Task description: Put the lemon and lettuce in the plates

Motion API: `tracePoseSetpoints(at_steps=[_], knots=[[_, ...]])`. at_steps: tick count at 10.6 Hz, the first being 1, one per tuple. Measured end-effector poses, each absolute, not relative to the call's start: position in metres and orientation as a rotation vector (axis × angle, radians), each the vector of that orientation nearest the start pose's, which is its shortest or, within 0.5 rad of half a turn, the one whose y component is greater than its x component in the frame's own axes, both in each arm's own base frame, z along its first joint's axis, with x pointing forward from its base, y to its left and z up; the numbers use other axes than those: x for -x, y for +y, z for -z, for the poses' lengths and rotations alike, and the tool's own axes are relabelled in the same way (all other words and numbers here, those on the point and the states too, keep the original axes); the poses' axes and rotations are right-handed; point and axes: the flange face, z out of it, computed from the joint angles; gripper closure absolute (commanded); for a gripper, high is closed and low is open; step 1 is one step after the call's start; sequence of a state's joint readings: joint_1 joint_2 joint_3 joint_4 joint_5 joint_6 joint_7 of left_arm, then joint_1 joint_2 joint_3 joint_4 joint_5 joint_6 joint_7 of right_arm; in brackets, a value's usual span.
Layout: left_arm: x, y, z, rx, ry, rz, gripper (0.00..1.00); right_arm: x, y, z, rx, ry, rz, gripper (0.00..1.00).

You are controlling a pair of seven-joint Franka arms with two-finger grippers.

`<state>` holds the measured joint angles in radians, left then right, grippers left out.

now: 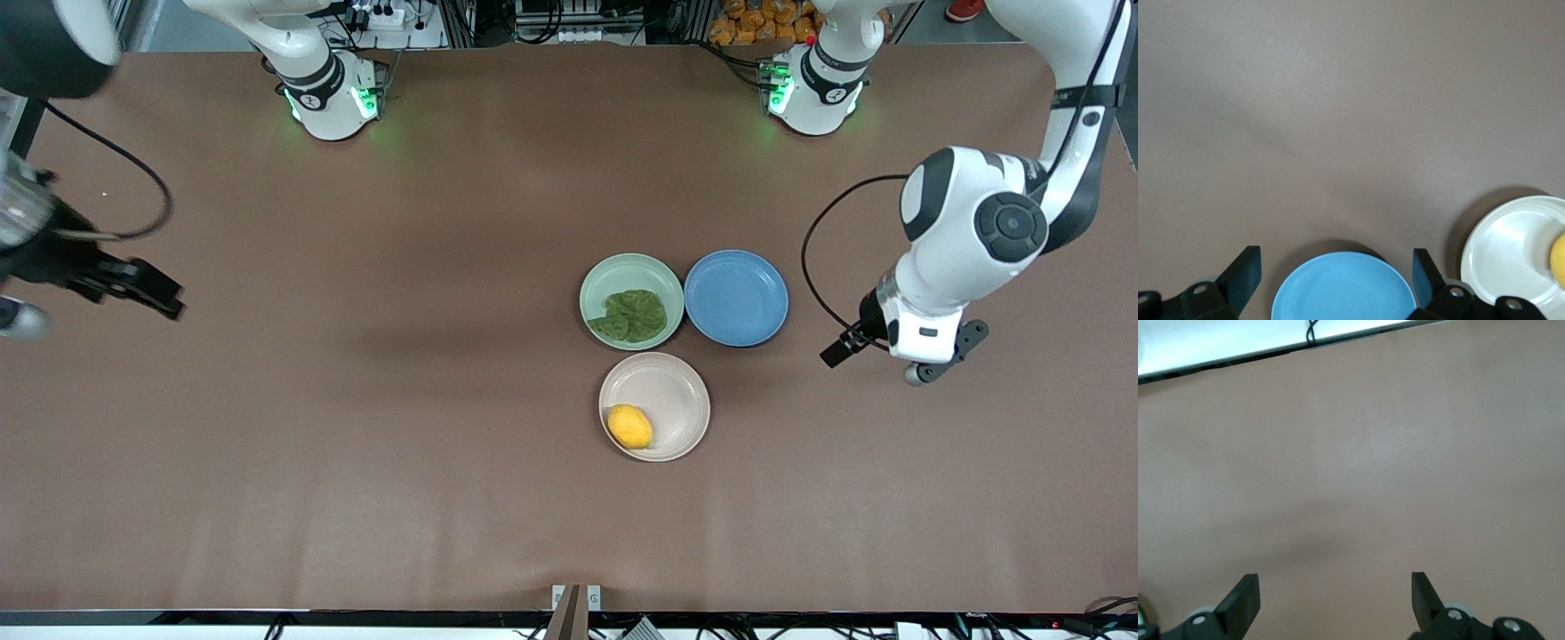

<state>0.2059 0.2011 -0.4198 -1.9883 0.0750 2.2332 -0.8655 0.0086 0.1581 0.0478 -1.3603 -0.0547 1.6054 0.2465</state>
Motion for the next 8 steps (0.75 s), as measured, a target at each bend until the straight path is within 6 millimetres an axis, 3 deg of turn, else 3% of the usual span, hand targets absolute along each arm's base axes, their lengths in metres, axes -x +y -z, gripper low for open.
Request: tracePoseSetpoints(at_steps=[2,4,8], knots=[[-0.578,-0.124,-0.389,3.049,-0.956,0.094,0.0,-0.6,-0.012,-0.638,3.171,0.236,0.126,0.0],[-0.577,-0.125,-0.398,3.052,-0.956,0.123,0.0,-0.598,-0.034,-0.634,3.178,0.196,0.107,0.0],[-0.574,-0.123,-0.424,3.053,-0.951,0.2,0.0,-0.592,-0.04,-0.635,3.182,0.162,0.1,0.0]])
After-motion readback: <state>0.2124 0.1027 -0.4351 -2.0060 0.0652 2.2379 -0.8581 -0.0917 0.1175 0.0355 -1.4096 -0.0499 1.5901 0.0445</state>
